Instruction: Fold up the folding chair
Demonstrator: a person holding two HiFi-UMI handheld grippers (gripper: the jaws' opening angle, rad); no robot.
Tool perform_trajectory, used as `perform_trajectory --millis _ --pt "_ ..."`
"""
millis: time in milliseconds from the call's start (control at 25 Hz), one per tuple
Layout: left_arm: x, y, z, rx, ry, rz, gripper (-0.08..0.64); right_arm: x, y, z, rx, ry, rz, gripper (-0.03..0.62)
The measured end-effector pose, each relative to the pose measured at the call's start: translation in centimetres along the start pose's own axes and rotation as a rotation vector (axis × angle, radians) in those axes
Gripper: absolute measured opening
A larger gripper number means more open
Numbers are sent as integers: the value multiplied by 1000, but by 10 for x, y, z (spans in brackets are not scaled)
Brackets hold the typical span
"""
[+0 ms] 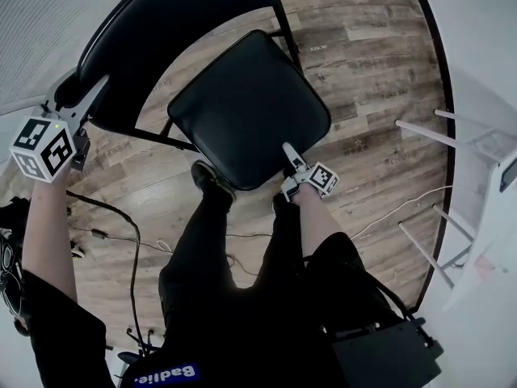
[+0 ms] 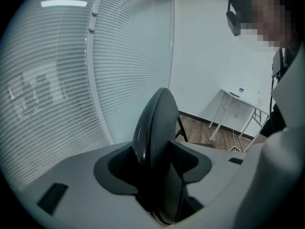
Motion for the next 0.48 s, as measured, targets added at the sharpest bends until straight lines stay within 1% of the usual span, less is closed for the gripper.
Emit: perform_trajectory --millis 80,200,480 --pt "-1 0 1 -7 -5 -3 224 1 -2 0 -1 -5 -2 341" --pt "-2 0 0 -12 -7 -6 222 1 -4 2 2 -13 19 341" --pt "-10 0 -7 2 7 -14 221 4 -18 5 -4 -17 46 341"
Point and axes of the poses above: the fingertips, and each gripper's own axes: x forward along the fingers, y to its right, z out of its underside, the point moved 1 cm from there along -x, backward along the fingers, and after that the axes turned 7 degrees about y, right-handed, at the moved point
